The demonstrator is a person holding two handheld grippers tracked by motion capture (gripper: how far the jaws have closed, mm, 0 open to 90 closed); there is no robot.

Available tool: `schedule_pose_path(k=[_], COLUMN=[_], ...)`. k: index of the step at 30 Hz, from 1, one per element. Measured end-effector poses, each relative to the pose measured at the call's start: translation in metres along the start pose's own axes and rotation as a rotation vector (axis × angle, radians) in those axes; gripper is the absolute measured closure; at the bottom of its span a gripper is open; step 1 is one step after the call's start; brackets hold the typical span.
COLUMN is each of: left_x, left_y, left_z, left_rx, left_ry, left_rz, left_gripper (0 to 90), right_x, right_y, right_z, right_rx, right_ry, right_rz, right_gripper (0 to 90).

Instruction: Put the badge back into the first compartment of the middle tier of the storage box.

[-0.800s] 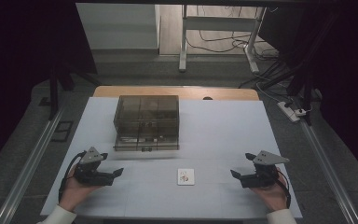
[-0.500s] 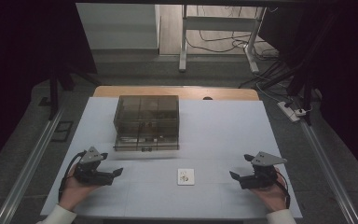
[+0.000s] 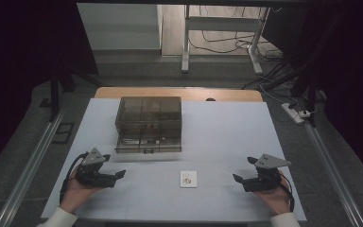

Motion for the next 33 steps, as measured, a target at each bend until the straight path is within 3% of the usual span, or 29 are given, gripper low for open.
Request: schedule_pose_path(k=[14, 33], left_x=[-0.015, -0.035], left_y=[0.012, 0.026], left_z=[0.003, -0.007], left_rx=[0.028, 0.067], left_ry=[0.026, 0.015], left_rz=[-0.041, -0.094], left_gripper=[13.2, 12.9], right_x=[0.000, 0.001], right_y=[0.000, -0.003], right_z=[-0.001, -0.005], right_rx=[-0.006, -0.017], right_ry=[0.003, -0.018], right_rz=[-0.013, 0.000], right_gripper=[12.0, 12.6])
Point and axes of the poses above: each handheld gripper's, and its own axes: z roughly backward along the jaws, x roughly out of its underside, y roughly to its right, the point moved 2 cm from there along -z, roughly forward along the jaws, and after that the axes turned 4 degrees about x, right-handed, at the moved point
